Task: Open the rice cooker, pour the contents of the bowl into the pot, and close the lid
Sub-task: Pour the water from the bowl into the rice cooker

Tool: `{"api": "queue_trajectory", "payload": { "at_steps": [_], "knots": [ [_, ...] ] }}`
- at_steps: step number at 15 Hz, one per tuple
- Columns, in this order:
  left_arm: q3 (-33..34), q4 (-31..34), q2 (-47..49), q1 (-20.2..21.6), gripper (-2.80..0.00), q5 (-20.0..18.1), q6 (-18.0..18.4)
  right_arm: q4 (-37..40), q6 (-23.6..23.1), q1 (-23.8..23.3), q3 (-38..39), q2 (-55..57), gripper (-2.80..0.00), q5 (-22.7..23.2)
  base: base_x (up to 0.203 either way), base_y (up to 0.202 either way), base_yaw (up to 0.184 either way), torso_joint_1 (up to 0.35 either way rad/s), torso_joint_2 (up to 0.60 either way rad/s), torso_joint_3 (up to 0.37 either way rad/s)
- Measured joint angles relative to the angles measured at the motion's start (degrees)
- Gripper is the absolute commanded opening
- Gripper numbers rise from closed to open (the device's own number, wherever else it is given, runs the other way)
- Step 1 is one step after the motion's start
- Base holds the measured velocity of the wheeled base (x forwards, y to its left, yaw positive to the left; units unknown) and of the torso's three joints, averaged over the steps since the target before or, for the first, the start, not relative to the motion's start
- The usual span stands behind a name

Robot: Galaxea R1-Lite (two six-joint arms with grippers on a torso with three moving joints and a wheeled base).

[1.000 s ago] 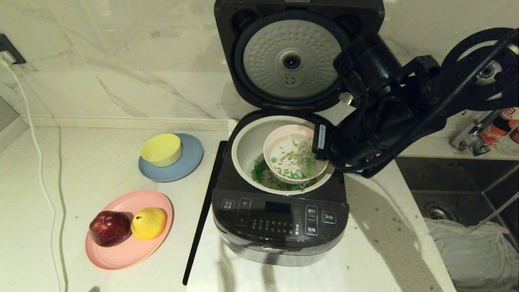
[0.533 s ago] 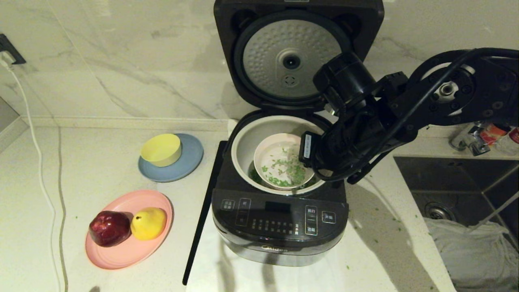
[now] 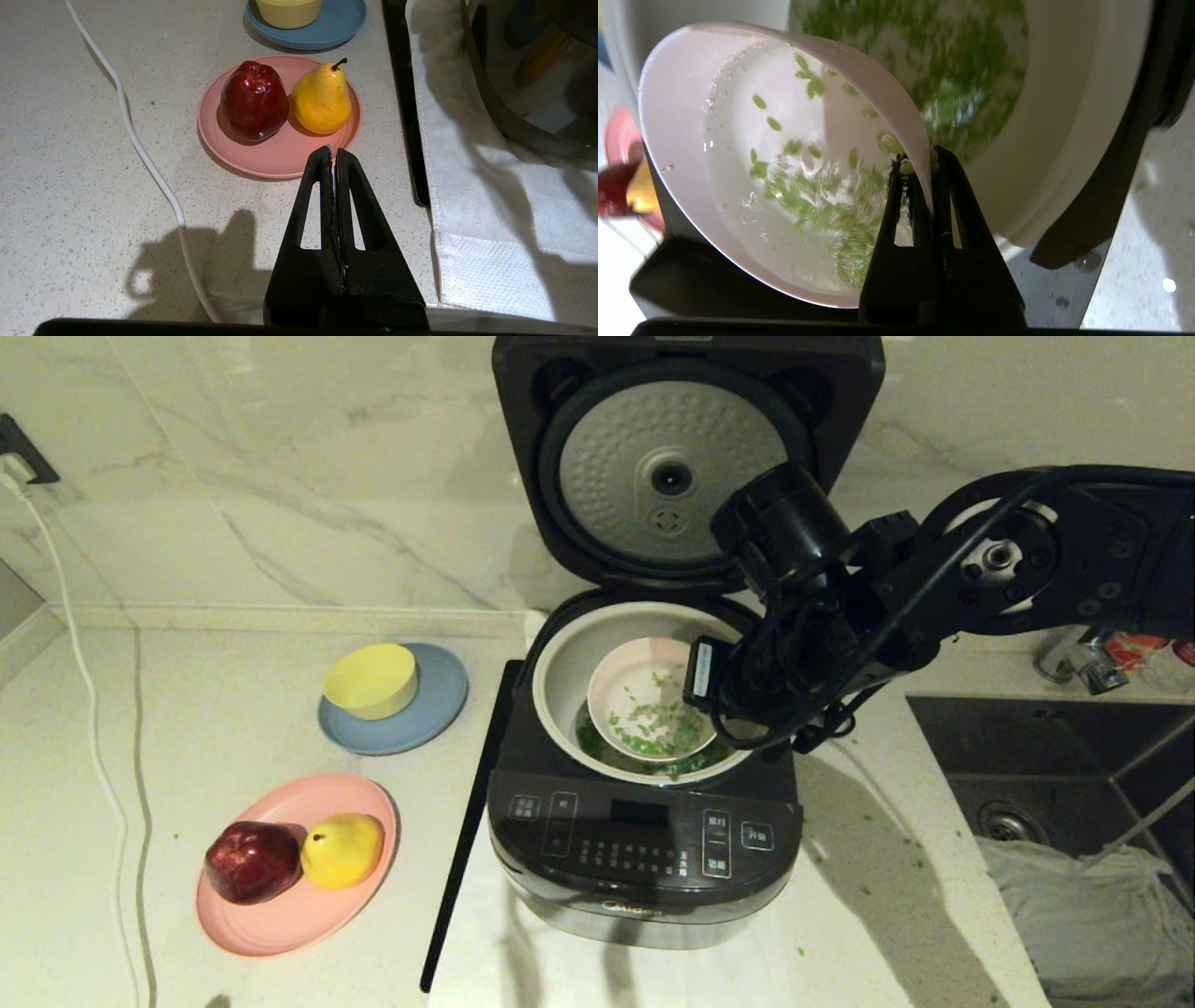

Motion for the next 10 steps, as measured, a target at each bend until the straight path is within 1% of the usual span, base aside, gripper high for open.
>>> {"api": "queue_trajectory", "payload": {
  "at_steps": [2,4,7,10],
  "knots": [
    [0.0,0.0,0.0,0.0,-2.8,0.0,0.0,-1.5,-0.2,0.0,0.0,-0.4,-2.8,-2.5,0.0,0.0,0.0,0.0,0.0,0.0],
    [0.0,0.0,0.0,0.0,-2.8,0.0,0.0,-3.0,-1.9,0.0,0.1,-0.8,-2.8,-7.2,0.0,0.0,0.0,0.0,0.0,0.0],
    [0.0,0.0,0.0,0.0,-2.8,0.0,0.0,-7.5,-7.0,0.4,1.0,-1.1,-2.8,-15.5,0.0,0.0,0.0,0.0,0.0,0.0],
    [0.0,0.0,0.0,0.0,-2.8,0.0,0.0,-15.6,-12.6,1.1,4.9,-1.4,-2.8,-18.9,0.0,0.0,0.0,0.0,0.0,0.0]
  ]
}}
